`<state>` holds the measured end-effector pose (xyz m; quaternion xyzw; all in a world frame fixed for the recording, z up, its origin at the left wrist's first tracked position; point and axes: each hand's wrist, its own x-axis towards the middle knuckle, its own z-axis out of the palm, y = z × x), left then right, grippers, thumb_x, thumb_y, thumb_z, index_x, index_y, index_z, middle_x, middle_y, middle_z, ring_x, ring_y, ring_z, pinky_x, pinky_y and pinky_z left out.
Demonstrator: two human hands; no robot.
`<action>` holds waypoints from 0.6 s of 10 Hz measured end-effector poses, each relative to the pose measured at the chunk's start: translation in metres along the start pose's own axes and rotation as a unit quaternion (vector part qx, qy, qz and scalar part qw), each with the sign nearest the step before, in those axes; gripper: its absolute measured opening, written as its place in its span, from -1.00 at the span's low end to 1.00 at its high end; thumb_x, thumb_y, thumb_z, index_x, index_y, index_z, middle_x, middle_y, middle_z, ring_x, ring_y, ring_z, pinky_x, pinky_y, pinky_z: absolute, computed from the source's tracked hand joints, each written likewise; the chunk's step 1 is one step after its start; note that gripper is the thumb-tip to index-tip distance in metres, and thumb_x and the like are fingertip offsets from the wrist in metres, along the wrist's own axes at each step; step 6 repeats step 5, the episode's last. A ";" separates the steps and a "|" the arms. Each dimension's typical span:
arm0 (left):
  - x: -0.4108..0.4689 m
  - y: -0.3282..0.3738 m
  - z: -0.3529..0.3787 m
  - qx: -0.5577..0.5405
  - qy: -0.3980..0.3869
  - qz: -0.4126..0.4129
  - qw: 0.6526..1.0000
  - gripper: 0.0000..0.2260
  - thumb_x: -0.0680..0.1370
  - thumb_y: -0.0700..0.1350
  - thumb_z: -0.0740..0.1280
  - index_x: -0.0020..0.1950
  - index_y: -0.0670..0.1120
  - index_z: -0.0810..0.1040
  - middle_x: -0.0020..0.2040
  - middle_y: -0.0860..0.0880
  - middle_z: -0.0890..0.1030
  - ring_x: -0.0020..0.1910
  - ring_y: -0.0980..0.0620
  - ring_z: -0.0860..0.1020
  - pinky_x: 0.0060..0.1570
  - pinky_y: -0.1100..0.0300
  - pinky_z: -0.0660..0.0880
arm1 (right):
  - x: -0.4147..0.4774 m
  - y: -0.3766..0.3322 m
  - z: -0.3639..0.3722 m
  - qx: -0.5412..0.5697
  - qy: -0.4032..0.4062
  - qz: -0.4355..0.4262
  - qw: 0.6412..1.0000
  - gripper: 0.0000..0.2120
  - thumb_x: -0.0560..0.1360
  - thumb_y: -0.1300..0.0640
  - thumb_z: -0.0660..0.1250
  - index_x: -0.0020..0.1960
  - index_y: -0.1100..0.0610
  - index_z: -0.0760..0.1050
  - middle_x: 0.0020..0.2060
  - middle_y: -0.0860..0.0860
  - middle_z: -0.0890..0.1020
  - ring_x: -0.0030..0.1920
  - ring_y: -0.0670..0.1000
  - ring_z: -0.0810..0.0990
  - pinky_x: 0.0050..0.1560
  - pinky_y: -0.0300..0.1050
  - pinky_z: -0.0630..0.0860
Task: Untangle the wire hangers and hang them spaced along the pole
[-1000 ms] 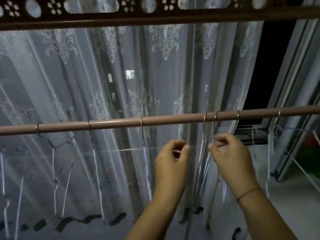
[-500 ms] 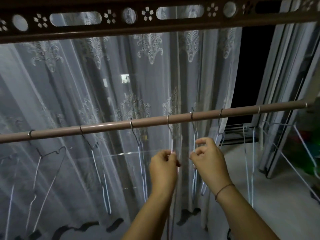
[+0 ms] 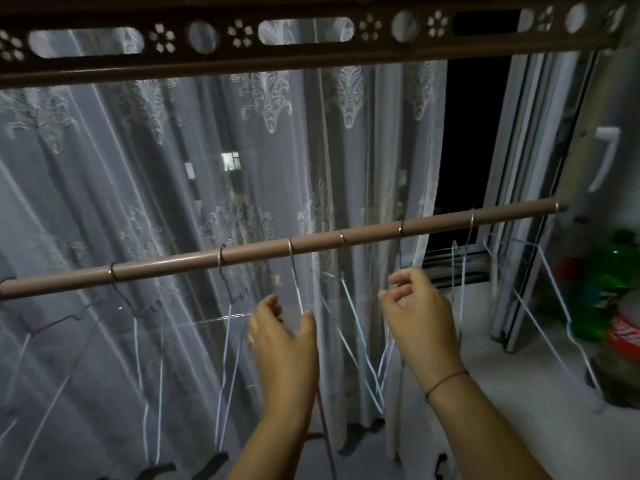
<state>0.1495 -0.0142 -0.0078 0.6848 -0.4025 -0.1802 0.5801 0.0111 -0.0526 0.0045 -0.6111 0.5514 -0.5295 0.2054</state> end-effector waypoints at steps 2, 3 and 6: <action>-0.024 0.028 0.021 0.053 -0.008 0.259 0.964 -0.77 0.49 -0.14 0.35 0.13 0.03 0.49 0.11 0.11 0.41 0.13 0.16 0.41 0.14 0.27 0.36 | 0.021 0.032 -0.035 -0.129 0.162 -0.008 0.978 -0.87 0.42 0.19 0.37 -0.07 0.07 0.46 0.01 0.02 0.48 -0.03 0.03 0.52 -0.17 -0.20 0.42; -0.036 0.039 0.039 0.078 -0.091 0.303 0.945 -0.80 0.51 -0.13 0.33 0.13 0.03 0.52 0.10 0.14 0.44 0.10 0.21 0.43 0.11 0.38 0.34 | 0.024 0.047 -0.050 -0.141 0.151 0.028 0.978 -0.82 0.40 0.20 0.40 -0.06 0.05 0.46 0.05 0.02 0.46 0.02 0.03 0.50 -0.13 -0.21 0.35; -0.044 0.047 0.068 0.106 -0.143 0.272 0.946 -0.66 0.54 -0.05 0.28 0.32 0.03 0.43 0.27 0.12 0.48 0.31 0.17 0.35 0.28 0.35 0.20 | 0.022 0.061 -0.078 -0.105 0.134 0.016 0.985 -0.85 0.44 0.17 0.34 -0.09 -0.02 0.40 -0.10 -0.12 0.40 -0.21 -0.17 0.43 -0.28 -0.37 0.31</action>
